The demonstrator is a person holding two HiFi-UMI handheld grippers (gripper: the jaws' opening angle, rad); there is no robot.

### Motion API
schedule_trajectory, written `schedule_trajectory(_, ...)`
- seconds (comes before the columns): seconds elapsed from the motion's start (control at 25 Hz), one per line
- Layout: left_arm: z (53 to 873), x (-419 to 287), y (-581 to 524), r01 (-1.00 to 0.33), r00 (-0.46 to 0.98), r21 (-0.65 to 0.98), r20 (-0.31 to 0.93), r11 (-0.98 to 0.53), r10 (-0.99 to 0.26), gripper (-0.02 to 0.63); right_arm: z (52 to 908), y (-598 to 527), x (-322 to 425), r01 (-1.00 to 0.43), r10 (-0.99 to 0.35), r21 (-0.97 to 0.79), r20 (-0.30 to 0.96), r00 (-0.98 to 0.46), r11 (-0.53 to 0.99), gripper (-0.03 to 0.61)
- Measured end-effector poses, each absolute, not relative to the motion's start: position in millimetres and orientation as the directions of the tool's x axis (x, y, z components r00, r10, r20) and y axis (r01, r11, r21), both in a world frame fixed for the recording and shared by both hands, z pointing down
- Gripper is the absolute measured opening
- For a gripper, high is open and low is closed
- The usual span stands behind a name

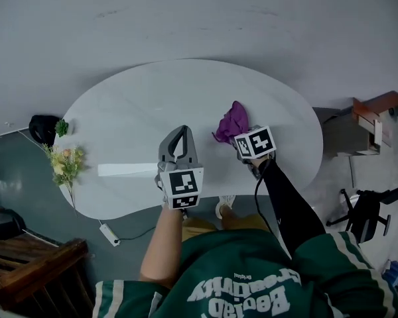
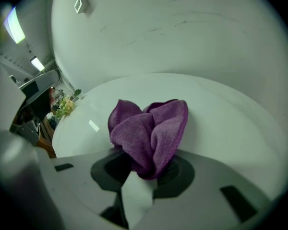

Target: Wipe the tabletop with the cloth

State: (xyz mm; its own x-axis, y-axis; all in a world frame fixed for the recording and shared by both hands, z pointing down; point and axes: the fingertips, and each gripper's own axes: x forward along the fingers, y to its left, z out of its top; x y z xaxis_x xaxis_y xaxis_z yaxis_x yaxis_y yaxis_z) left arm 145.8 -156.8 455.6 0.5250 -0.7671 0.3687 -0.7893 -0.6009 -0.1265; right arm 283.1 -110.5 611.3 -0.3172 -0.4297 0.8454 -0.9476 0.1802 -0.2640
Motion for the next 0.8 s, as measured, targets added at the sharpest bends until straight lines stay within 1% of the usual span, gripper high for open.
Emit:
schedule_trajectory(0.36, 457, 265, -132, -0.693, 0.641, -0.113, 0.356, -0.712, -0.68, 0.002, 611, -57, 435, -0.976, -0.48, -0.216, 0.858, -0.186, -0.008, 0.121)
schedule_trajectory(0.8, 457, 372, -95, -0.571, 0.746, -0.1, 0.352, -0.815, -0.566, 0.002, 609, 22, 563, -0.958, -0.494, -0.178, 0.868, -0.046, -0.224, 0.121)
